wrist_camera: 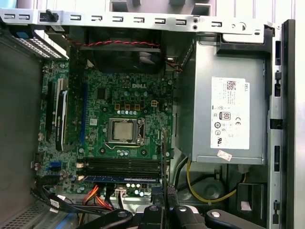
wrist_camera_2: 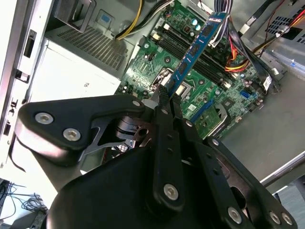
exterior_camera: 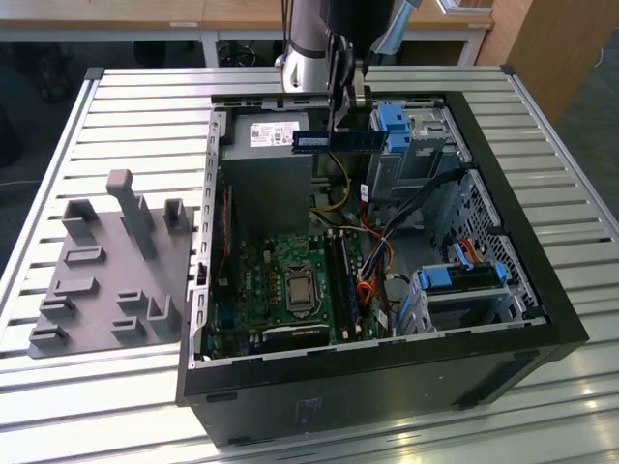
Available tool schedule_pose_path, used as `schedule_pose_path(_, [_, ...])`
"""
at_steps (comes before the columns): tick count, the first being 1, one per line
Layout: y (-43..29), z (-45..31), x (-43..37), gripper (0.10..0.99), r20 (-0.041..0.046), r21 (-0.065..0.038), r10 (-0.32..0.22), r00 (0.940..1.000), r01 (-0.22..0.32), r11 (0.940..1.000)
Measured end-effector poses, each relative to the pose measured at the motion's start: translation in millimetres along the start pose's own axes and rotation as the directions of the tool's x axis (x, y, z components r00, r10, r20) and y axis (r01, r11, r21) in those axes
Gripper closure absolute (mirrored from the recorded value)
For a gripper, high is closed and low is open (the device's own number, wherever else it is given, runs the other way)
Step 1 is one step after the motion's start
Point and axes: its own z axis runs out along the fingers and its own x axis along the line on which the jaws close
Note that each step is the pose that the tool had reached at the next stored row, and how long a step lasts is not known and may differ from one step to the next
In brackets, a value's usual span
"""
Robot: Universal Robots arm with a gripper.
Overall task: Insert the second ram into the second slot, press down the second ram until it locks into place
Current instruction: 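Insert the second ram into the second slot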
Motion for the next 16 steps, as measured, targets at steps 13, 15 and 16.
schedule_pose_path(13, [-0.2, -0.1, 3.8, 0.949, -0.0004, 0.000, 0.000, 1.0000, 0.000, 1.0000])
schedule_pose_path(15, [-0.2, 0.0, 5.0, 0.949, -0.0003, 0.000, 0.000, 1.0000, 0.000, 1.0000])
schedule_pose_path(16, [-0.2, -0.1, 5.7, 0.949, -0.0004, 0.000, 0.000, 1.0000, 0.000, 1.0000])
